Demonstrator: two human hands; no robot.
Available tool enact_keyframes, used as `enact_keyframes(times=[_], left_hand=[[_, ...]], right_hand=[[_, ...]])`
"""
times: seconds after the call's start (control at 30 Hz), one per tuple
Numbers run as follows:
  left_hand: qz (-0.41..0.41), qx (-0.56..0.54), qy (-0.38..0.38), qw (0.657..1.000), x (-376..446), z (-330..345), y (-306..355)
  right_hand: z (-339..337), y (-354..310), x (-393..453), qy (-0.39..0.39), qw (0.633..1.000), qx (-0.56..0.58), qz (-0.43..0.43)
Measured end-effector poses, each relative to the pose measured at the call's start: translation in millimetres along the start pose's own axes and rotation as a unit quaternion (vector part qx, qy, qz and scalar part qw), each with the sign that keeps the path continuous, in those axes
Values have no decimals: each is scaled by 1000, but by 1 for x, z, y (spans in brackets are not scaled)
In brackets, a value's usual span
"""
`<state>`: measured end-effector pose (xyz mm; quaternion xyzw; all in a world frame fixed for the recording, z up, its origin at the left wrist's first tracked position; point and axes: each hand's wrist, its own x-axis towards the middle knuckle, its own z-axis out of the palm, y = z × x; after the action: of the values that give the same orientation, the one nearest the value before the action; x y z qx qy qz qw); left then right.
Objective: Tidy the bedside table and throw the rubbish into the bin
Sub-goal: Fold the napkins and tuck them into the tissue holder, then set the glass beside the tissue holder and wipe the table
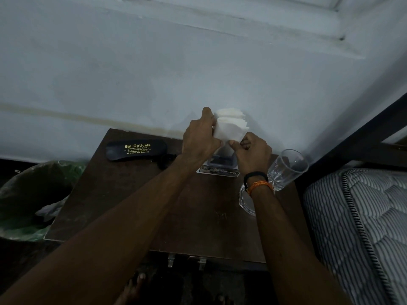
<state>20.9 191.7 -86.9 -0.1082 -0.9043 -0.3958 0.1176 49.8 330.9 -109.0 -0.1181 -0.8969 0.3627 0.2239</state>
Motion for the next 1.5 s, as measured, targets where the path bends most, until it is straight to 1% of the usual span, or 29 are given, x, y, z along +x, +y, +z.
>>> enact_keyframes(times=[0.17, 0.4, 0.5, 0.57, 0.63, 0.7, 0.77, 0.87, 0.93, 1.03, 1.13, 1.2, 1.33, 1.4, 1.5], left_hand=[[17, 0, -10, 1000, -1, 5, -2], [17, 40, -38, 998, 1, 8, -6], [25, 37, -27, 999, -1, 7, -4], [22, 34, 2, 999, -6, 5, -2], [28, 12, 43, 999, -14, 5, 1], [73, -8, 74, 995, -28, 6, 4], [112, -19, 59, 992, -45, 13, 6], [122, -40, -14, 992, -73, 31, 5], [115, -24, -69, 991, -90, 46, 4], [77, -13, -152, 985, -107, 63, 2], [35, 2, -198, 980, -118, 73, 0], [36, 19, -193, 980, -126, 78, -2], [86, 62, -183, 977, -139, 82, -11], [108, 121, -185, 969, -143, 82, -18], [136, 190, -176, 956, -149, 81, -25]], right_hand=[[-1, 3, 1, -17, 1000, -18, 14], [-1, 3, 2, -42, 997, -67, 10], [-5, 0, 0, -34, 997, -72, 4], [-17, -4, -2, 3, 998, -70, -8], [-32, -8, -4, 63, 997, -36, -27], [-49, -10, -6, 147, 987, -20, -69], [-64, -7, -8, 211, 972, -42, -96], [-84, 10, -12, 251, 960, -81, -91], [-96, 26, -19, 229, 968, -93, -47], [-104, 46, -28, 137, 988, -54, 53], [-101, 64, -32, 65, 990, -5, 125], [-94, 72, -34, 47, 988, 14, 144], [-84, 76, -32, 52, 987, 39, 147], [-80, 79, -29, 61, 985, 55, 154], [-76, 85, -27, 68, 983, 40, 168]])
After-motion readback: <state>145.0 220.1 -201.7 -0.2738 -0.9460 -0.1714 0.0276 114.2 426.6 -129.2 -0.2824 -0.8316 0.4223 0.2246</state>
